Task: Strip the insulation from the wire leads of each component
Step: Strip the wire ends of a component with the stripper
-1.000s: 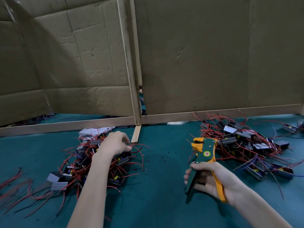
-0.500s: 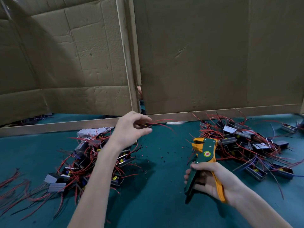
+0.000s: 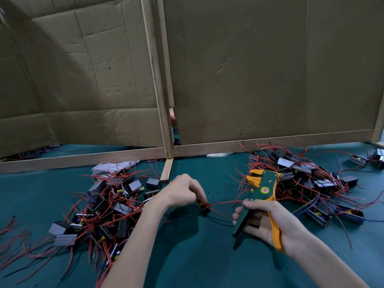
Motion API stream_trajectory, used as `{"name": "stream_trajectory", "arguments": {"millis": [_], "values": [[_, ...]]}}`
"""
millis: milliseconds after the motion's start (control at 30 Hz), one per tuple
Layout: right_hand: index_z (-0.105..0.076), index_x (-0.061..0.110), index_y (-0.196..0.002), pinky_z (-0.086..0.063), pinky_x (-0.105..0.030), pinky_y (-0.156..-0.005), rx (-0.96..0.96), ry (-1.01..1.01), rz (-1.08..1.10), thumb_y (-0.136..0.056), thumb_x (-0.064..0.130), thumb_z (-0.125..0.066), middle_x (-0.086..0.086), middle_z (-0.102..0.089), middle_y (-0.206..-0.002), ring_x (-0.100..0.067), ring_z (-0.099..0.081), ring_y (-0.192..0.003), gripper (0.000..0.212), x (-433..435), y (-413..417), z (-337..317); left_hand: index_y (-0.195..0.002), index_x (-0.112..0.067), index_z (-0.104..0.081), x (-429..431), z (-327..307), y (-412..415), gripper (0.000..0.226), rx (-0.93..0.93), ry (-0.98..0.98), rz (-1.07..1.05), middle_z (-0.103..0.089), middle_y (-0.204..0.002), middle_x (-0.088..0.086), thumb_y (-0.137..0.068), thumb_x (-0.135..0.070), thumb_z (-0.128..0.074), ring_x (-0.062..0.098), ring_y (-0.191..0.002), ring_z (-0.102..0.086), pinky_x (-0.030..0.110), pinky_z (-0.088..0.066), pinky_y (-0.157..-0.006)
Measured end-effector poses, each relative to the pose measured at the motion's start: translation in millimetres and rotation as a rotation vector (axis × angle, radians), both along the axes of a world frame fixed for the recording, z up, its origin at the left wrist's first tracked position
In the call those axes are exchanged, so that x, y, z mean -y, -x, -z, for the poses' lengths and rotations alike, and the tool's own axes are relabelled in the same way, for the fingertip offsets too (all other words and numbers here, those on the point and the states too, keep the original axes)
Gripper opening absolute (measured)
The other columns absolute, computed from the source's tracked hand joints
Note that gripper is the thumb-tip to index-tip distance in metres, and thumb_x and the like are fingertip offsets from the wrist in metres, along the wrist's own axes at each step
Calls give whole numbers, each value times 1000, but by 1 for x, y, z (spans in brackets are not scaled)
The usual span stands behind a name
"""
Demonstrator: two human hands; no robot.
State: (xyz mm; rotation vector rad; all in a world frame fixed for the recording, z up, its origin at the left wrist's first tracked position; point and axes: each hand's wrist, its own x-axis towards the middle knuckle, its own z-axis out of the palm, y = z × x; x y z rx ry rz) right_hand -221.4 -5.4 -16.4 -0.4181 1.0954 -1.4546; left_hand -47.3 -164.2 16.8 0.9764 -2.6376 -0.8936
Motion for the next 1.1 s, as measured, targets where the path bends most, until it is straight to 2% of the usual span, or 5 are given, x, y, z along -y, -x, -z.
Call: {"name": "stream_trajectory", "arguments": {"millis": [267, 433, 600, 800, 1100], "values": [[-61, -4, -81, -60, -40, -61, 24, 26, 34, -70, 3, -63, -23, -67, -78, -33, -69, -68, 13, 0, 1, -1, -75, -6, -64, 6, 1, 3, 26, -53, 27, -485, -70, -68, 10, -88, -13, -44, 23, -50, -68, 33, -60, -62], [-62, -3, -79, -60, -40, -62, -4, 35, 59, -81, 1, -58, -22, -67, -77, -32, -68, -69, 6, -1, 0, -3, -83, -1, -67, -4, 22, 21, 39, 91, 210, -549, -67, -86, 17, -88, -39, -58, 32, -79, -67, 34, -54, -76], [-60, -3, -86, -60, -37, -58, -12, 58, 63, -83, 2, -58, -23, -67, -80, -32, -69, -69, 7, -1, 2, -3, -86, -13, -72, -5, 38, 32, 9, -160, 83, -520, -70, -89, 4, -81, -9, -66, 20, -88, -66, 24, -50, -76], [-62, -3, -89, -59, -36, -58, -25, 135, 134, -68, 9, -65, -23, -68, -84, -32, -70, -71, 25, -1, 7, -5, -84, -14, -64, -5, 25, 32, 4, -697, -260, -391, -73, -75, -1, -87, -13, -66, 4, -73, -66, 11, -46, -69], [-60, -2, -95, -60, -35, -59, -42, 173, 200, -82, 6, -61, -22, -68, -88, -32, -70, -75, 16, -3, 13, -6, -97, -10, -57, -8, -2, 24, 11, -924, -327, -300, -73, -81, 3, -91, -1, -58, 12, -63, -67, 17, -53, -67]]}}
